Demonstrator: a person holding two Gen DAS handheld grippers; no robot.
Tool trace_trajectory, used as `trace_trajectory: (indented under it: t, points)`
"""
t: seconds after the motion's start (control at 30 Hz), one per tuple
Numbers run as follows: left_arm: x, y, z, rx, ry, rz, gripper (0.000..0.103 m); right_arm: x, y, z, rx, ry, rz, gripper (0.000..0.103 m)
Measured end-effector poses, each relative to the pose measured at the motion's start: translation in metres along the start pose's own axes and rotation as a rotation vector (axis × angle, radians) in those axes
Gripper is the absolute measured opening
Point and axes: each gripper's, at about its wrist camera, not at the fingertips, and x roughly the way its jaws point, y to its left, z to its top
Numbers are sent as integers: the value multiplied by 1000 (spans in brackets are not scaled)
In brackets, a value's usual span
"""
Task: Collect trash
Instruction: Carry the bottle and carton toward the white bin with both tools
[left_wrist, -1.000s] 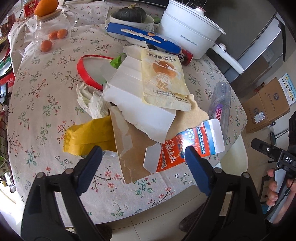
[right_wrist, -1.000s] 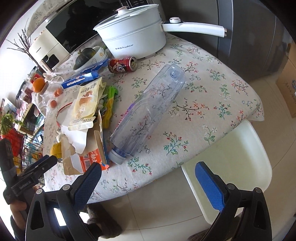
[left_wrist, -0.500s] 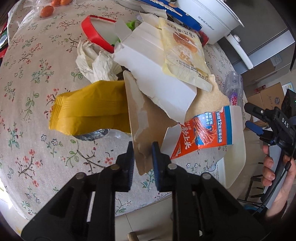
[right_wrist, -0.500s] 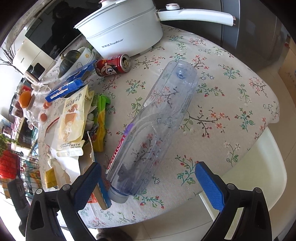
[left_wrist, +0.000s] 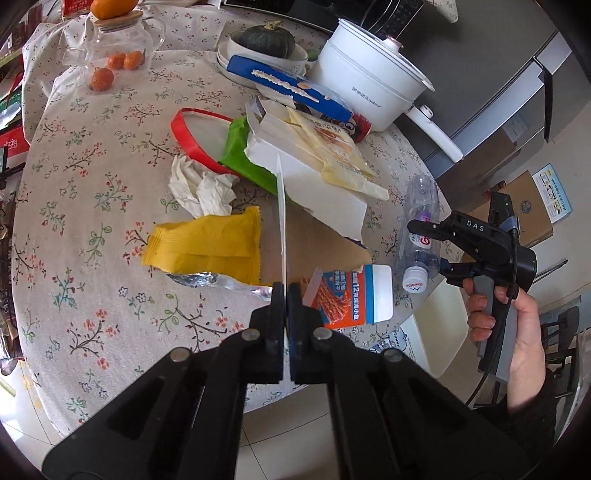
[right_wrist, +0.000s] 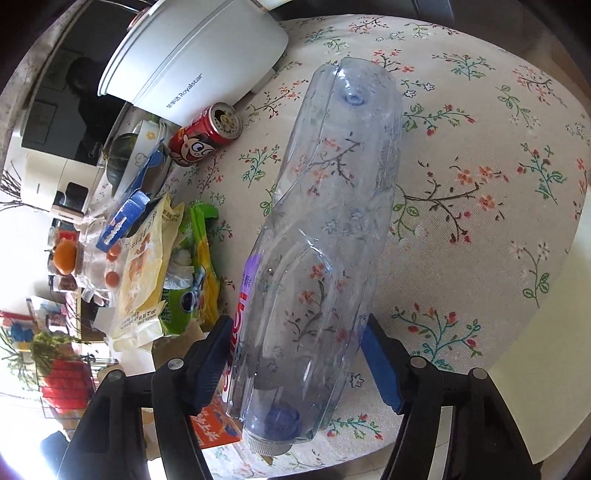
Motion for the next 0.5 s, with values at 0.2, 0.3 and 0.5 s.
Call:
trace_trajectory:
  t: [0.2,0.3,0.5]
  points:
    - [-19,1,1,13,-65,-15,2,-35,1,-7,-38,-49,-7,69]
    - [-31,-1,-2,32,-108,-4,2,-52,-1,-14,-72,-63,-14,68]
    - [-42,4,-14,66,-131,30,2,-82,-16,-31,-121,-76,-34,68]
